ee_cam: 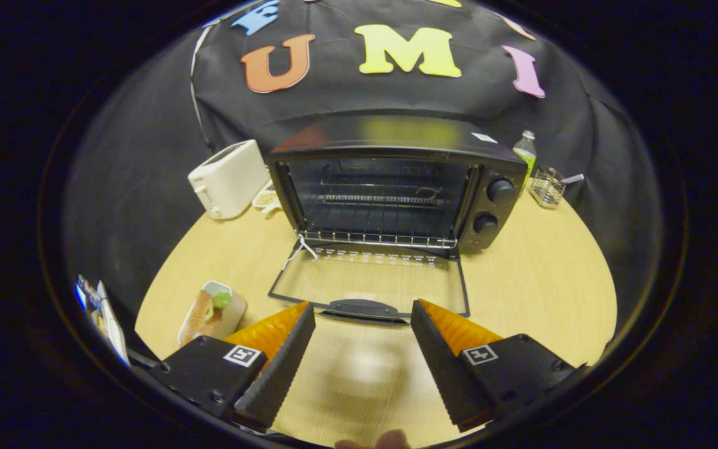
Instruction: Open the toaster oven, put the food inside, and close the toaster oven door.
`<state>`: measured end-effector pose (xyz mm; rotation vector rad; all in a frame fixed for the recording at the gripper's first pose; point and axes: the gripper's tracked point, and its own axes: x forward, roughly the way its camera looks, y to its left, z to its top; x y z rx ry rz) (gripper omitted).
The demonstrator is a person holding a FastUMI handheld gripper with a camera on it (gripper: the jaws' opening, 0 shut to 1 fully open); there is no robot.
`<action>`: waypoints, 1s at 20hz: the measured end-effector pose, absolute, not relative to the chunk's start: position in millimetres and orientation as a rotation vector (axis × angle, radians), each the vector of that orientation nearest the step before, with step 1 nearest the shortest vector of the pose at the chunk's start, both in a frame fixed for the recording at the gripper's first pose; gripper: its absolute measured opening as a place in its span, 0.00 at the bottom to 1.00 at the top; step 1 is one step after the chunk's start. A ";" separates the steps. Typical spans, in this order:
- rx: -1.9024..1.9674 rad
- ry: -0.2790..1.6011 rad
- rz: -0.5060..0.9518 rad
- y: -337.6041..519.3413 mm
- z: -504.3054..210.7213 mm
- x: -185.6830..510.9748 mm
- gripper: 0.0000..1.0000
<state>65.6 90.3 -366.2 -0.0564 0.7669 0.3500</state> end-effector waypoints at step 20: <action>0.313 1.335 0.772 230.3 -386.6 -23.5 0.97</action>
